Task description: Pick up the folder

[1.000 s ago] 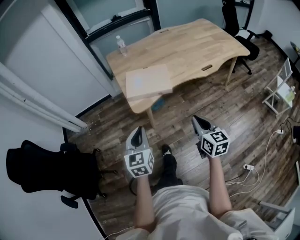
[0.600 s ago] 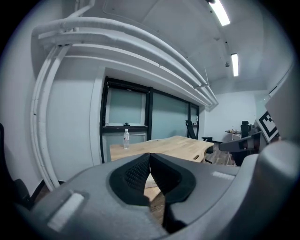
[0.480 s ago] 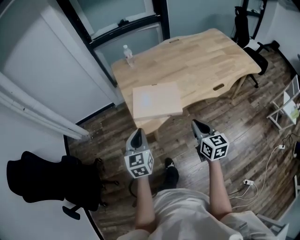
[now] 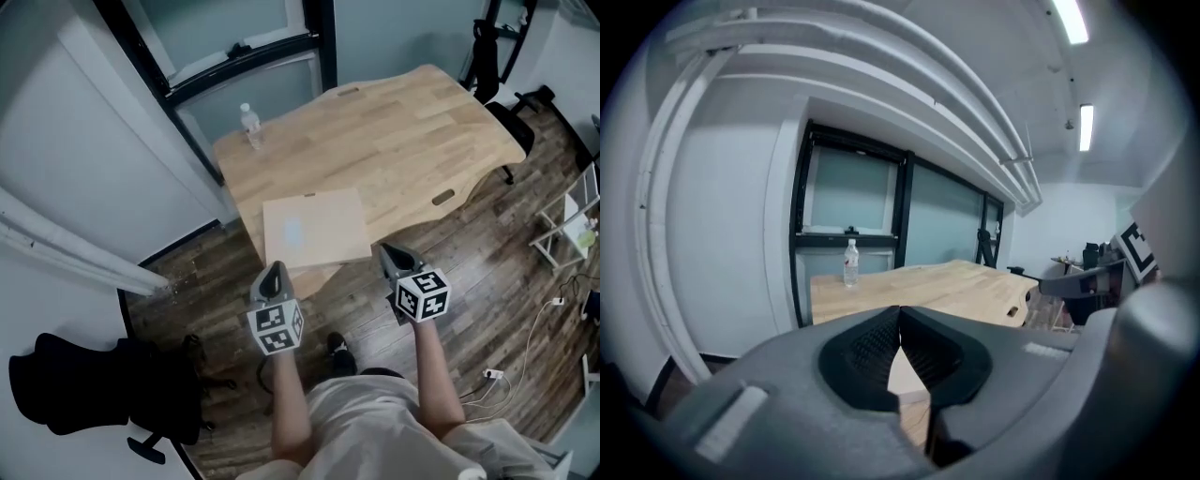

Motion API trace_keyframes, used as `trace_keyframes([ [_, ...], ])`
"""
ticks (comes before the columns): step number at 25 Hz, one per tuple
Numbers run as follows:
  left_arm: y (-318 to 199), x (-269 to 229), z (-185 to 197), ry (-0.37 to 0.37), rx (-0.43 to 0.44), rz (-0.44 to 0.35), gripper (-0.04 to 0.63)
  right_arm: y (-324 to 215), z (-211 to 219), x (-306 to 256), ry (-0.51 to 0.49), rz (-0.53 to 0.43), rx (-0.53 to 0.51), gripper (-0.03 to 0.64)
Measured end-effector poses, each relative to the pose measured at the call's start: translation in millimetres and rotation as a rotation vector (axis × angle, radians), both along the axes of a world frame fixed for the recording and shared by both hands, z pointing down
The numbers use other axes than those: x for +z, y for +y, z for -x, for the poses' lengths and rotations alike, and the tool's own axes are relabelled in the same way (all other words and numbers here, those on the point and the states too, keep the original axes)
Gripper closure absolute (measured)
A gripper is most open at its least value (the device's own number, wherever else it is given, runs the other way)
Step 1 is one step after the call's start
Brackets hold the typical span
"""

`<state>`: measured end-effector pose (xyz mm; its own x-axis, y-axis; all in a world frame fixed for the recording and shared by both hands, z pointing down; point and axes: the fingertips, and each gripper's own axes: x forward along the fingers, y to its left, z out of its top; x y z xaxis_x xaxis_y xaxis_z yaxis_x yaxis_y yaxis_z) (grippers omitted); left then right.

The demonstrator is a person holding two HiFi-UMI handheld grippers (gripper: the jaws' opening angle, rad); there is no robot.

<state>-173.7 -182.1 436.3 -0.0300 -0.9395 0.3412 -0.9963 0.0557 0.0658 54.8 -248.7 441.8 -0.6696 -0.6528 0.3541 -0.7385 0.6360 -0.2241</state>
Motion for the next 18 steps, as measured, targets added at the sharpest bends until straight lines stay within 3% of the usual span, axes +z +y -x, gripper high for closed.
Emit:
trace_keyframes([
  [4,-17,37,19,0.036,-0.004,0.102,0.588,-23,6,24,0.023,0.048,0.042,0.617],
  [8,-31,56,36,0.056,-0.016,0.131,0.588,-39,8,53,0.046,0.099,0.091,0.614],
  [14,-54,88,56,0.097,-0.038,0.194,0.586,-63,21,85,0.08,0.161,0.086,0.557],
  [18,-79,96,71,0.084,-0.062,0.182,0.586,-89,31,104,0.079,0.198,0.08,0.541],
])
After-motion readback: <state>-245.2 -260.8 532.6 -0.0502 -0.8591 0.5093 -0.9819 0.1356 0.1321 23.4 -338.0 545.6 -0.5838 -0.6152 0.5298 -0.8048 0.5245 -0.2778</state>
